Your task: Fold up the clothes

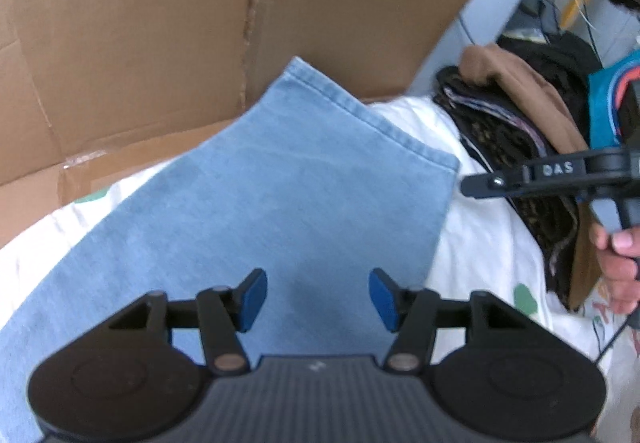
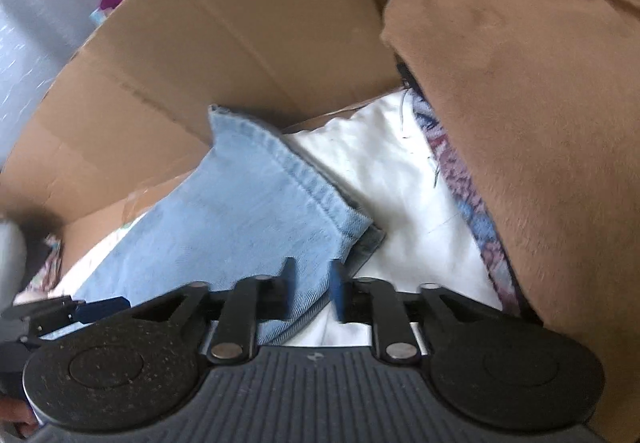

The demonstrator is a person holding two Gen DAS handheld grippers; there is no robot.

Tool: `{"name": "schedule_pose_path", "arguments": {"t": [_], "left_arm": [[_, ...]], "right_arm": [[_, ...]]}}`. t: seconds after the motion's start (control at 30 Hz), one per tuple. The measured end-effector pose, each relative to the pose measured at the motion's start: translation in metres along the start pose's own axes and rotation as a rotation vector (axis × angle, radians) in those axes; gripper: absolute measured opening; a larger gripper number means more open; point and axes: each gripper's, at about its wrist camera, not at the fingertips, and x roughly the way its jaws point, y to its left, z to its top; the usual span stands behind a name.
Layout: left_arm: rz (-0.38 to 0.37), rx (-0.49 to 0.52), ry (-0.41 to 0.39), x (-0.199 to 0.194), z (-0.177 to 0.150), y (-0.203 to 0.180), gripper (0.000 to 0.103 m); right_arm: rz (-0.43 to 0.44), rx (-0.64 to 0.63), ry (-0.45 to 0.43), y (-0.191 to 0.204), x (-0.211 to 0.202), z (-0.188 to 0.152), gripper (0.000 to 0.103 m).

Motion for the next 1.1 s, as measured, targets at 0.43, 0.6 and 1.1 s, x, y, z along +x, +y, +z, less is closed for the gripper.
{"name": "schedule_pose_path", "arguments": {"t": [0.43,0.6,1.1], "left_arm": [[0.081,0.022,0.204,0.013,-0.03,-0.034,0.066],[0.131,0.047,0.234,0.025,-0.04,-0.037,0.065],[0.084,-0.001,0.164,0.002,-0.03,-0.024,0.025]], "right_arm": [[0.058,-0.084,0.044,0.013,-0.005,-0.039,0.03],[0.055,-0.094,0.084,0.019,0.004,-0.051,0.03],[0.118,-0.245,0.098,0.057,0.012,-0.065,0.03]]}}
